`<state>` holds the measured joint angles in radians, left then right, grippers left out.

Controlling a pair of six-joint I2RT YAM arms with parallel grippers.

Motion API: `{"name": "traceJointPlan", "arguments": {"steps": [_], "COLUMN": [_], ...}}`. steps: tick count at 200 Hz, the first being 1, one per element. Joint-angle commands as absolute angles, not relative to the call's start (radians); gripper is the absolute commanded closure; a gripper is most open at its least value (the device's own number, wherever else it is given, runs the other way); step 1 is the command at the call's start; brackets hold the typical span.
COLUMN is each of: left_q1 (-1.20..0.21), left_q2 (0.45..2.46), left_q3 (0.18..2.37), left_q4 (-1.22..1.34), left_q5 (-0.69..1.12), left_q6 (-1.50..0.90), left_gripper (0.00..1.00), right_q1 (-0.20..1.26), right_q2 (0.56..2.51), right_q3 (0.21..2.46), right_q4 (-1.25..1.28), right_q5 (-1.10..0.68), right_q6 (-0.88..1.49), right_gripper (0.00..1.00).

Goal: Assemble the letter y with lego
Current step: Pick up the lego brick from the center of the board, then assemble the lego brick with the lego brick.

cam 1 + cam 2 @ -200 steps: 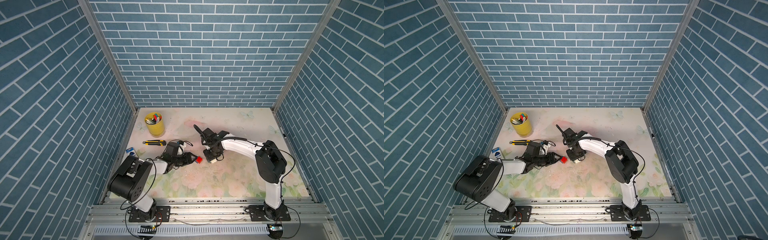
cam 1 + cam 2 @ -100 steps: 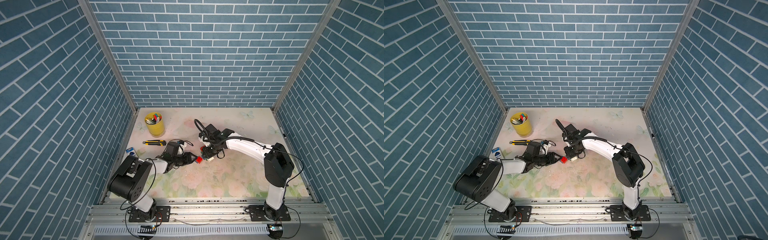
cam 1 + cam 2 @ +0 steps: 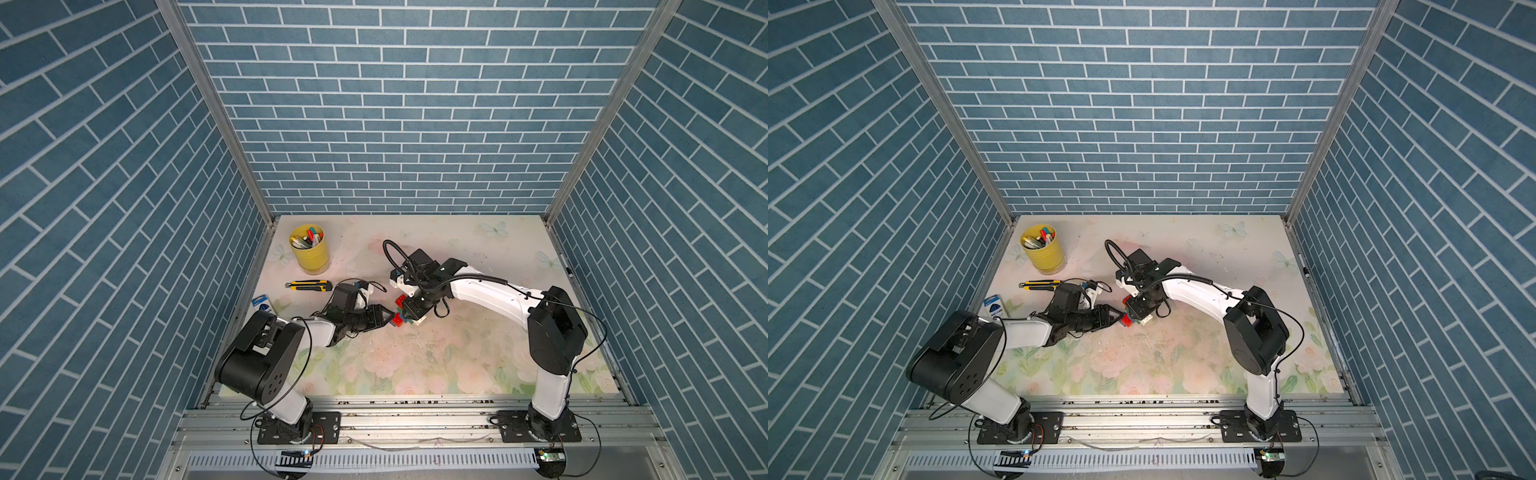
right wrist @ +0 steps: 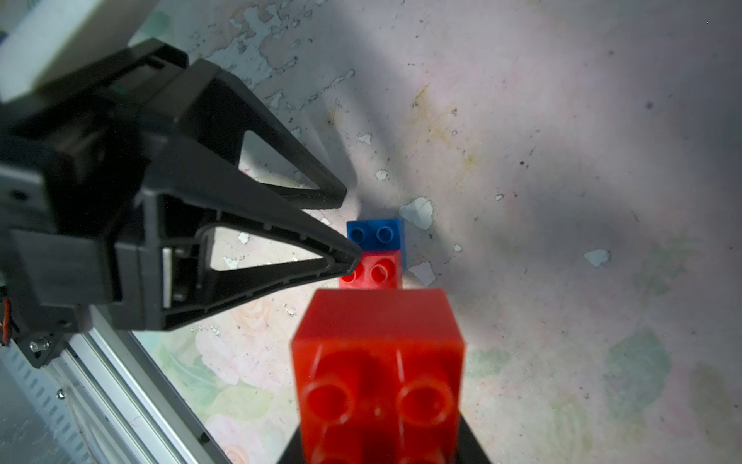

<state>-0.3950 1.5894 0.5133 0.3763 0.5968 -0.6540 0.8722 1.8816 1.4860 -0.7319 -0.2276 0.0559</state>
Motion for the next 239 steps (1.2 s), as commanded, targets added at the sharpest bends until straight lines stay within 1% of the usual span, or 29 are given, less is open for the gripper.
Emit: {"name": "traceJointPlan", "arguments": {"steps": [1,105,170,239], "left_q1": [-0.389,-0.390,-0.389,-0.389], "left_q2": [1.658,1.659,1.663,1.667], "left_q3": [0.437,0.429,0.424,0.413], "left_q4": [0.107,0.126,0.138,0.153], "left_q5": [0.453,0.456,0.456,0.454], "left_q6": [-0.622,-0.633,-0.637,-0.642], "left_gripper": [0.46,0.47,0.47,0.47], "right_q1": [0.890,0.928,0.943,0.951], "right_q2": [1.903,1.959,1.981,2.026], "right_q3": [1.518,1.576,1.590,1.627], "right_q4": [-0.763,-0.854,-0.844,-0.903], "right_q5": [-0.213,-0.098,-0.116,-0.095], "right_q6": [-0.029,-0.051,-0.035,-0.032], "right_gripper": [0.73,0.73,0.73,0.73]}}
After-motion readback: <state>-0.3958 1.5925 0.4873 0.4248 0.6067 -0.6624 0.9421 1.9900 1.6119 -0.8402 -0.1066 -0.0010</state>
